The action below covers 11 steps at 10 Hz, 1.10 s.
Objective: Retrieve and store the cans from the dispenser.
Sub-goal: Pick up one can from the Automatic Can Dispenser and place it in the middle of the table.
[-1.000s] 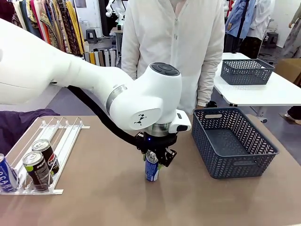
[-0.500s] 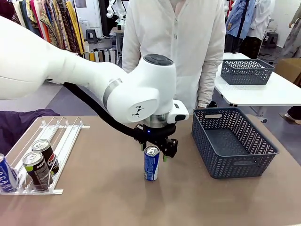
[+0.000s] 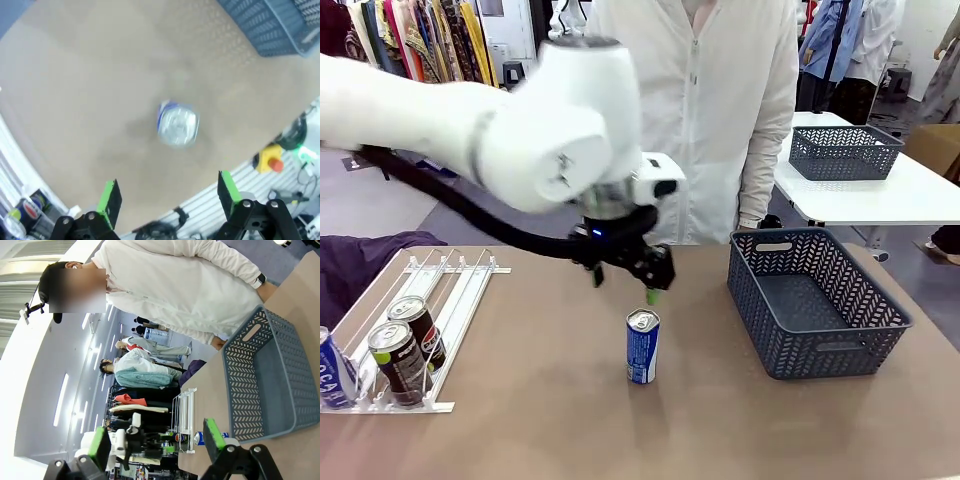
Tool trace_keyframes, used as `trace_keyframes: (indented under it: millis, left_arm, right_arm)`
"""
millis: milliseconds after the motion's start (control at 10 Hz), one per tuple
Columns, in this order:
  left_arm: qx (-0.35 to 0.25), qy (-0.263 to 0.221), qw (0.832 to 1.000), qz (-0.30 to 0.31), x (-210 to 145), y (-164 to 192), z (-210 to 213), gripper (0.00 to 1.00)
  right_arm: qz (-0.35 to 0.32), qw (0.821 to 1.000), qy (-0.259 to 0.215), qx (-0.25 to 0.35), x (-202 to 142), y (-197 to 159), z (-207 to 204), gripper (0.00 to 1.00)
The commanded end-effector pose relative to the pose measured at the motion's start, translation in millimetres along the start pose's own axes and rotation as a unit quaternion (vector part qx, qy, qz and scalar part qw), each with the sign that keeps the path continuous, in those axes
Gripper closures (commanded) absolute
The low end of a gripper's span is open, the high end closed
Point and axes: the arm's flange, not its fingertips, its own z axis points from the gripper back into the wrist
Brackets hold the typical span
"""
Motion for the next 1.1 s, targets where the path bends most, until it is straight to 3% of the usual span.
trace_keyframes:
  millis: [0,200,300,600,800,900,1000]
  left_arm:
    - [-0.056,0.026,0.998,-0.021,-56,68,49,0.0]
    - [-0.173,-0.014,0.984,0.028,-102,171,107,0.0]
    - [-0.206,-0.047,0.974,0.085,-122,224,125,0.0]
    - [-0.334,-0.081,0.919,0.193,-183,359,129,0.0]
    - [-0.445,-0.121,0.862,0.21,-231,415,106,0.0]
    - [-0.466,-0.163,0.835,0.243,-255,429,93,0.0]
    - [-0.477,-0.186,0.819,0.261,-270,436,87,0.0]
  right_arm:
    - [0.005,1.0,-0.009,0.012,3,3,-3,0.0]
    - [0.005,1.0,-0.009,0.012,3,3,-3,0.0]
    - [0.005,1.0,-0.009,0.012,3,3,-3,0.0]
    - [0.005,1.0,-0.009,0.012,3,3,-3,0.0]
    - [0.005,1.0,-0.009,0.012,3,3,-3,0.0]
    - [0.005,1.0,-0.009,0.012,3,3,-3,0.0]
    - [0.005,1.0,-0.009,0.012,3,3,-3,0.0]
